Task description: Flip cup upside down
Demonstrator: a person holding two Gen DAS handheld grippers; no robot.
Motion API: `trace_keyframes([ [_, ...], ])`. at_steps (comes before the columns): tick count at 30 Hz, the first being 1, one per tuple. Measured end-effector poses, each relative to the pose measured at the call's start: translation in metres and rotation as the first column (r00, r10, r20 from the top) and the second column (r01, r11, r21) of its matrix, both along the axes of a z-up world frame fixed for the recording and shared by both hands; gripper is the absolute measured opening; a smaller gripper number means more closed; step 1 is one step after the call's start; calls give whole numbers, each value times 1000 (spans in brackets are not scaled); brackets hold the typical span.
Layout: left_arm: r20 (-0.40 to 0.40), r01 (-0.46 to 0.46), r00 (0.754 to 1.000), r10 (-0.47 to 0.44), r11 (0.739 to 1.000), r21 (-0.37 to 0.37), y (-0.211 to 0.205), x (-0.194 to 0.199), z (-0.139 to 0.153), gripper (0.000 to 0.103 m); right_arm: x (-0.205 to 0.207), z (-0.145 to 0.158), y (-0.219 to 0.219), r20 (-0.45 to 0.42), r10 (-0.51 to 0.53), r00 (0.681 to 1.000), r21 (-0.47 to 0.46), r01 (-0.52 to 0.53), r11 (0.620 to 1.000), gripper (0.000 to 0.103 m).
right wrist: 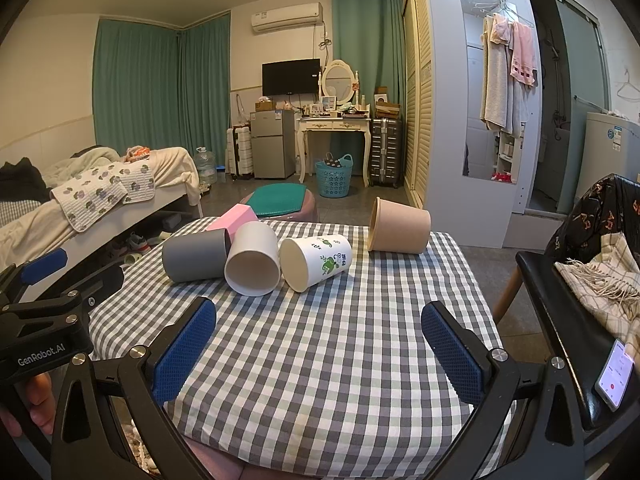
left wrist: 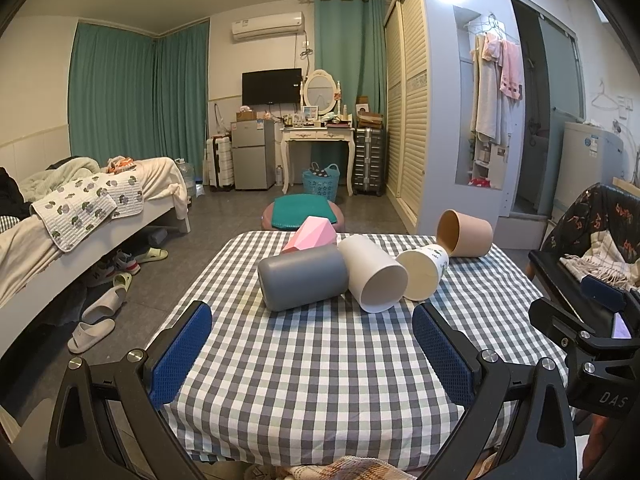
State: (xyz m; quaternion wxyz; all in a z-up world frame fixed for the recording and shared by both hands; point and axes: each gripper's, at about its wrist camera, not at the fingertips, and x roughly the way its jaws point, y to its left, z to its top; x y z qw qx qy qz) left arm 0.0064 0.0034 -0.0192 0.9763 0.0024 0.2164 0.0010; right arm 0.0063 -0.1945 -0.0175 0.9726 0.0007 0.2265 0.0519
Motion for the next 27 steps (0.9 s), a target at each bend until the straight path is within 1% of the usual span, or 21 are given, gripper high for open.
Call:
trace_keyframes([
  [27, -2, -2, 1000, 2, 1000, -1, 1, 0, 0, 103, 1, 1, 3, -2, 6, 1000, -4, -6, 1000, 103],
])
